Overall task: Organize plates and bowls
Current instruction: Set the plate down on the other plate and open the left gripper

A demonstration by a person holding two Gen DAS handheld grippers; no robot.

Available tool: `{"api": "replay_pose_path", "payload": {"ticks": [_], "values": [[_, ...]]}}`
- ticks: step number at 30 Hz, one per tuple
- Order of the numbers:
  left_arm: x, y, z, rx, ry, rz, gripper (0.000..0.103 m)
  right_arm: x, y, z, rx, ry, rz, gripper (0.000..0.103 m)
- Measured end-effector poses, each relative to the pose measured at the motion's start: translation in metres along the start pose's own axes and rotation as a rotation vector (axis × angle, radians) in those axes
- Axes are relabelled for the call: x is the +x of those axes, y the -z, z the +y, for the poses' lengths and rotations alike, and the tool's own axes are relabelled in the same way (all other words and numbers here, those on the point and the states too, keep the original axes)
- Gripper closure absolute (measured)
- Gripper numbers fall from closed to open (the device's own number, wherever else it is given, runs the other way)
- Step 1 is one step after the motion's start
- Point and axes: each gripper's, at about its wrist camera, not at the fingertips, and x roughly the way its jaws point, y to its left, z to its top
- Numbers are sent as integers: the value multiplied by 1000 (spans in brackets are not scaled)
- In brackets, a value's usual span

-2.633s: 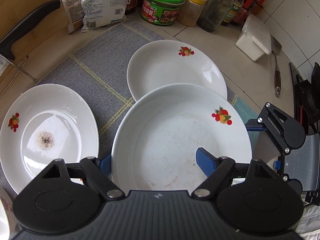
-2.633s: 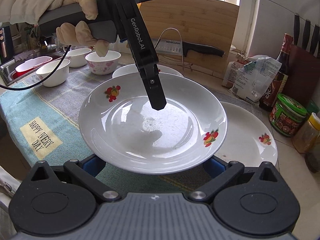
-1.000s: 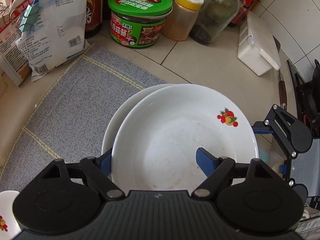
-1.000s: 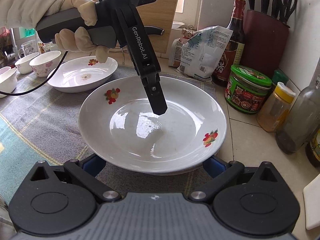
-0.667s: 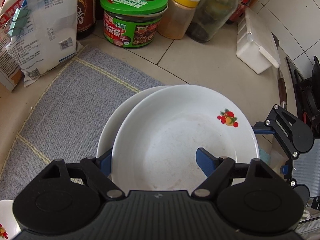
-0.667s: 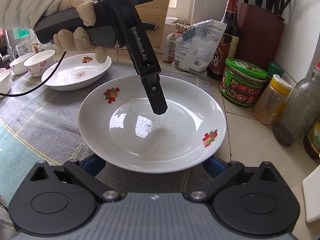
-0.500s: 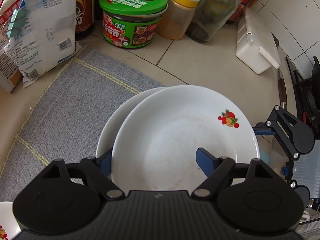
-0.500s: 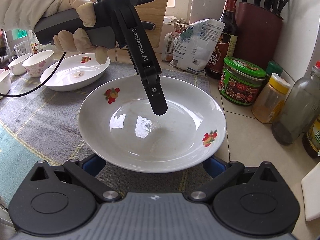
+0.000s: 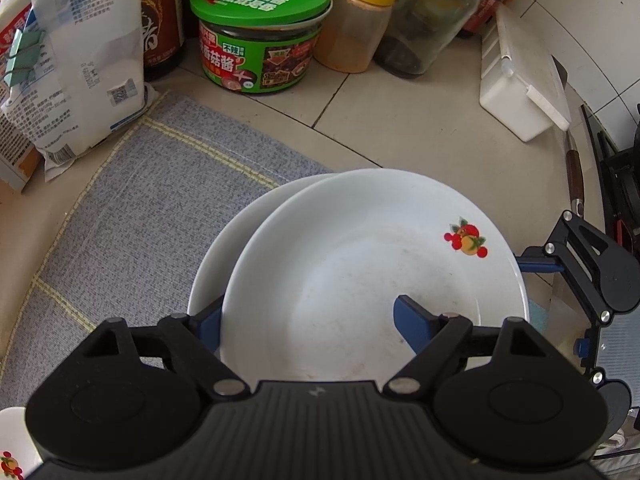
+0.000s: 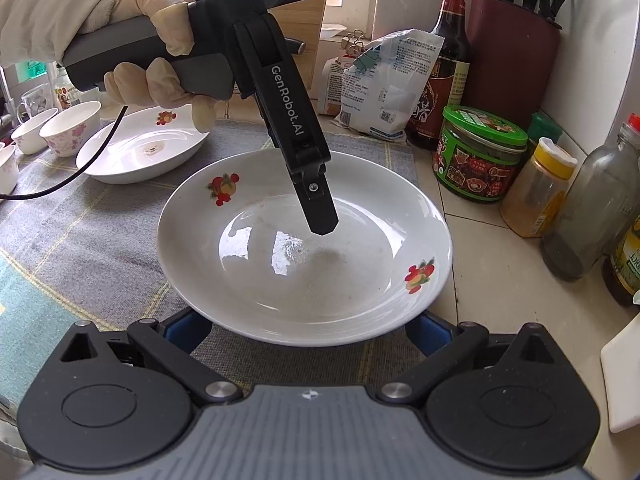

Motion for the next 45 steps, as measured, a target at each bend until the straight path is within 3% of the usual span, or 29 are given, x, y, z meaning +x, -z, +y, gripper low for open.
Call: {"api": "replay_pose_path", "payload": {"ticks": [16, 45], "values": [[6, -6, -5, 3, -46, 43, 18, -5, 2, -1, 5, -4, -11, 0], [0, -5, -6, -11, -70, 44, 17, -8, 1, 0, -3, -6, -1, 0]]}}
